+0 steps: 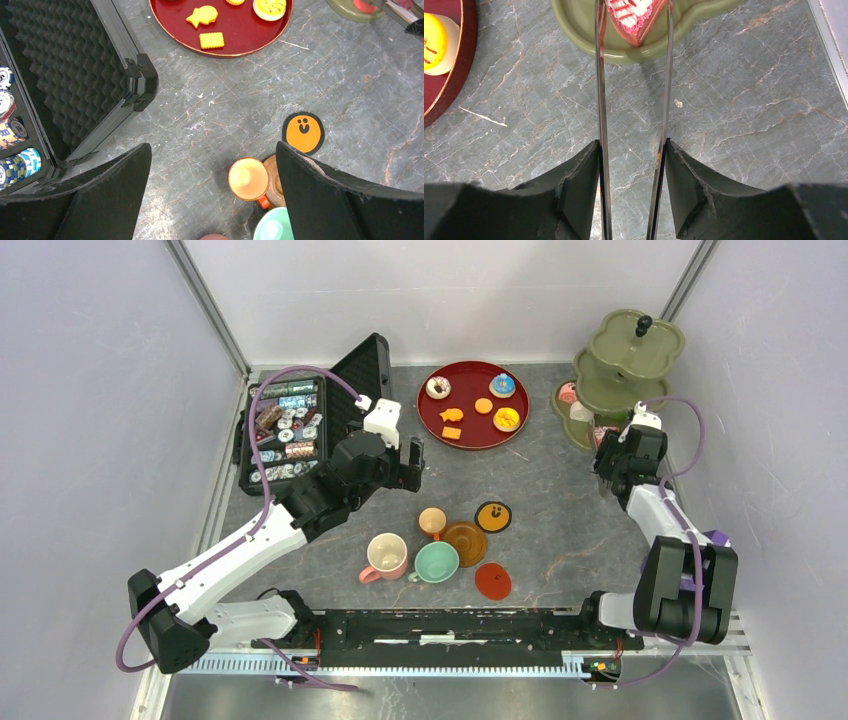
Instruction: Serve the afternoon tea
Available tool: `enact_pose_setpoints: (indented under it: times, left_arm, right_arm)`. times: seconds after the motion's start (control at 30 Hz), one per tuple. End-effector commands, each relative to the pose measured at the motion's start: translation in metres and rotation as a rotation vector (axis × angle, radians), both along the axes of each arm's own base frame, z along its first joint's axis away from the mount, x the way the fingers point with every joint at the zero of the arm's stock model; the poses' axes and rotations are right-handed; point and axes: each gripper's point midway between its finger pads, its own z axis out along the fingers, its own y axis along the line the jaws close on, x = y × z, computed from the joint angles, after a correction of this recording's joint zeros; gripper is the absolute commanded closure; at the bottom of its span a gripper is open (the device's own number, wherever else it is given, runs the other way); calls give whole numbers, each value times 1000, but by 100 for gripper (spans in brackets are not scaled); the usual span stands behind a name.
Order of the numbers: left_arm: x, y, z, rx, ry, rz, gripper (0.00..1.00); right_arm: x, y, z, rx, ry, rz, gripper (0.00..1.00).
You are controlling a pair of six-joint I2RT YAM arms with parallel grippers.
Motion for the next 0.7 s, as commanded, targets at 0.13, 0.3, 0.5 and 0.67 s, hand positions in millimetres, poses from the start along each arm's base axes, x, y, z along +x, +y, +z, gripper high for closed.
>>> enact_pose_setpoints:
  times: [0.13,0.3,0.5,0.67]
  left_arm:
    - [3,-7,11,-38,-28,-20,0]
    - [3,-6,12,-40,-29,-20,0]
    - [3,-9,10,-41,-27,-25,0]
    - [4,-13,9,-44,-18,-32,0]
  right_arm:
    - [0,-2,45,-39,-72,13,45]
    - [-14,23,46,-22,-68,101,47]
    - [-25,94,53,20,-119,374,47]
    - [-11,156,71,22,-144,599,45]
